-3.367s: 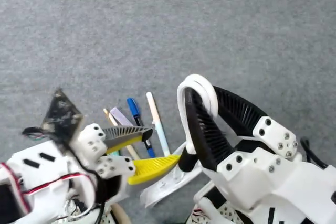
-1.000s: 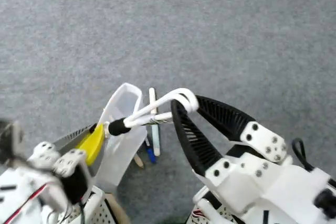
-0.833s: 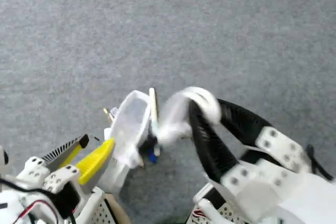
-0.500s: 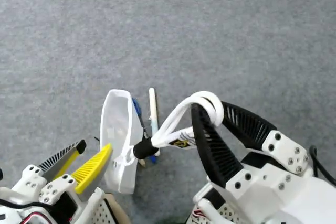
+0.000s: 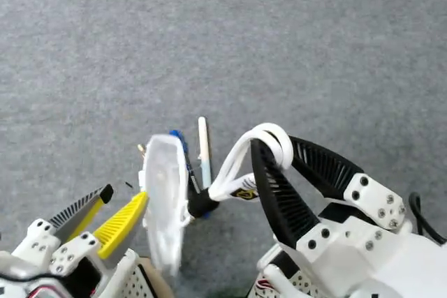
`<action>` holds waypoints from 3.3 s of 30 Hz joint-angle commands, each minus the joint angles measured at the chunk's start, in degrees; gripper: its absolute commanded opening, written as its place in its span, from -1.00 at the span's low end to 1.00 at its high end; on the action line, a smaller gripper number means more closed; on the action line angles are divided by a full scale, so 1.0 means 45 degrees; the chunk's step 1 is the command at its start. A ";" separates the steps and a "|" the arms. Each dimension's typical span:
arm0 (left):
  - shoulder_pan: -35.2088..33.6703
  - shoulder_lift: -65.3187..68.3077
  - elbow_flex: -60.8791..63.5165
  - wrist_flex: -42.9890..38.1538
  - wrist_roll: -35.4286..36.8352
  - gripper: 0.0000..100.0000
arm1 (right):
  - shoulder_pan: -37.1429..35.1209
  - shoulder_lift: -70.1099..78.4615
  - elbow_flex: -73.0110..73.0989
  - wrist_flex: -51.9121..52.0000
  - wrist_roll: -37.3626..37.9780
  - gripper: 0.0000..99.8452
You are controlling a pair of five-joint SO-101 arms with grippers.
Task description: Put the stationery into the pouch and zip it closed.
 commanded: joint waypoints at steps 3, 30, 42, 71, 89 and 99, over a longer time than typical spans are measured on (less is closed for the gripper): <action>-0.0088 0.0000 -0.1221 -0.1954 -0.2188 -0.55 | -0.0039 0.0127 -0.0381 0.0039 0.0059 -0.98; -0.0010 0.0449 0.4171 -0.8830 -0.7053 -0.54 | -0.0137 0.1651 -0.1475 -0.0059 -0.0879 -0.98; 0.0010 0.6701 -0.0107 -0.8889 -0.4708 -0.54 | -0.0742 0.1709 -0.0928 -0.0020 -0.0821 -0.98; 0.1729 1.5179 -0.8274 -0.0645 -0.2930 -0.55 | -0.0762 0.1690 -0.0947 -0.0039 -0.0840 -0.98; 0.1885 1.5101 -1.0930 0.0332 -0.3653 -0.55 | -0.0762 0.1690 -0.0967 -0.0039 -0.0840 -0.98; 0.1905 1.5101 -0.8977 0.0332 -0.3634 -0.55 | -0.0762 0.1651 -0.0967 -0.0059 -0.0840 -0.98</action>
